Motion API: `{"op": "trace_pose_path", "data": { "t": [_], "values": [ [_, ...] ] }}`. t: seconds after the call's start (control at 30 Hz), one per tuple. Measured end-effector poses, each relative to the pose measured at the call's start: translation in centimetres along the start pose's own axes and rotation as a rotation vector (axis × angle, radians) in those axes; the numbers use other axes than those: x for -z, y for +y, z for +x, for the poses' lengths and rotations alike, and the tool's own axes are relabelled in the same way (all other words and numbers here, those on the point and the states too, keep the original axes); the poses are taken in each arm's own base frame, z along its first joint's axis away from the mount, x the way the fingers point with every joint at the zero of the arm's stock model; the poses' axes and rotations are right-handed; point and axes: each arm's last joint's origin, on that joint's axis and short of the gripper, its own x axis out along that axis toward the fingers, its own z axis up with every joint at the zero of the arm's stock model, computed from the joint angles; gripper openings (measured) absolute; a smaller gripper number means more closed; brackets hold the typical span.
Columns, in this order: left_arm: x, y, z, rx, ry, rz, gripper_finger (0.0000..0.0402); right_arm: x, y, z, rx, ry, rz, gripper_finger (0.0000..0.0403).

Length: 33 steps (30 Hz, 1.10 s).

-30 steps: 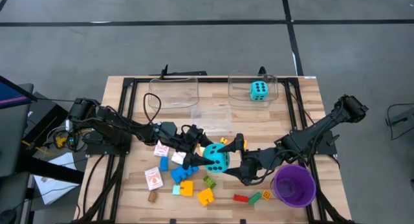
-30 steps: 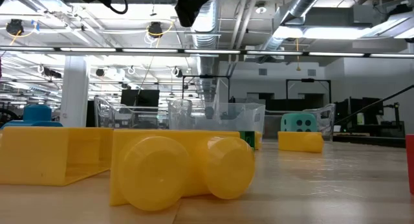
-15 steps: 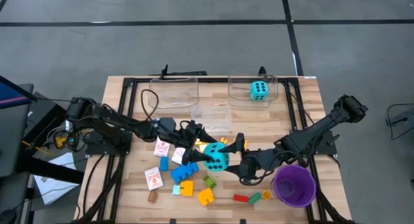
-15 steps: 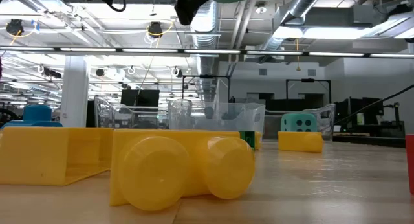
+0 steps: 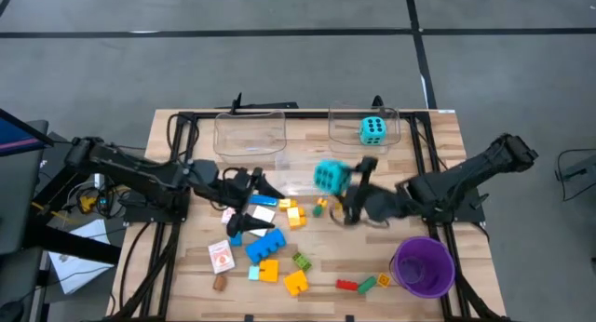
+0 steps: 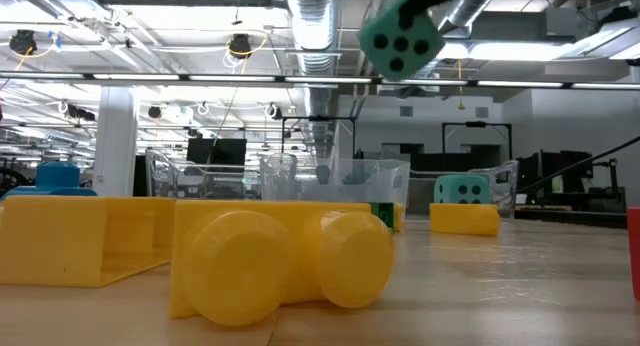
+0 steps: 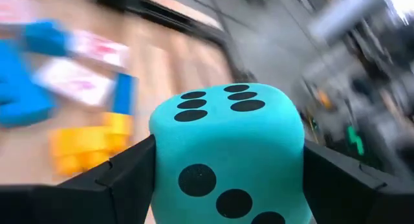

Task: Pick & Place Toys
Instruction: Put the blue dice into the top right transparent bin

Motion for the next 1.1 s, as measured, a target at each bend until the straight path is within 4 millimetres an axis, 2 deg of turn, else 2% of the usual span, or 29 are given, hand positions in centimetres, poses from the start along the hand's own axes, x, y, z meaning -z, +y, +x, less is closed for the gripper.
{"op": "trace_pose_path", "data": {
  "t": [0.27,0.5,0.63,0.77,1.1],
  "values": [
    [1.0,-0.7,-0.3,-0.145,0.063,0.054,0.0392,3.0,-6.8,5.4,0.243,0.265,0.198,0.0313],
    [1.7,-0.4,-0.4,-0.206,0.116,0.072,0.0387,5.8,-14.3,9.1,0.228,0.335,0.429,0.0313],
    [2.0,-0.1,-0.5,-0.28,0.14,0.083,0.0387,8.0,-16.9,10.7,0.292,0.409,0.563,0.0312],
    [2.1,0.0,-0.6,-0.338,0.138,0.103,0.0388,9.2,-18.2,11.6,0.259,0.422,0.692,0.0312],
    [1.7,0.1,-0.5,-0.338,0.11,0.161,0.0383,9.3,-17.9,12.0,0.328,0.403,0.928,0.0312]
  ]
}}
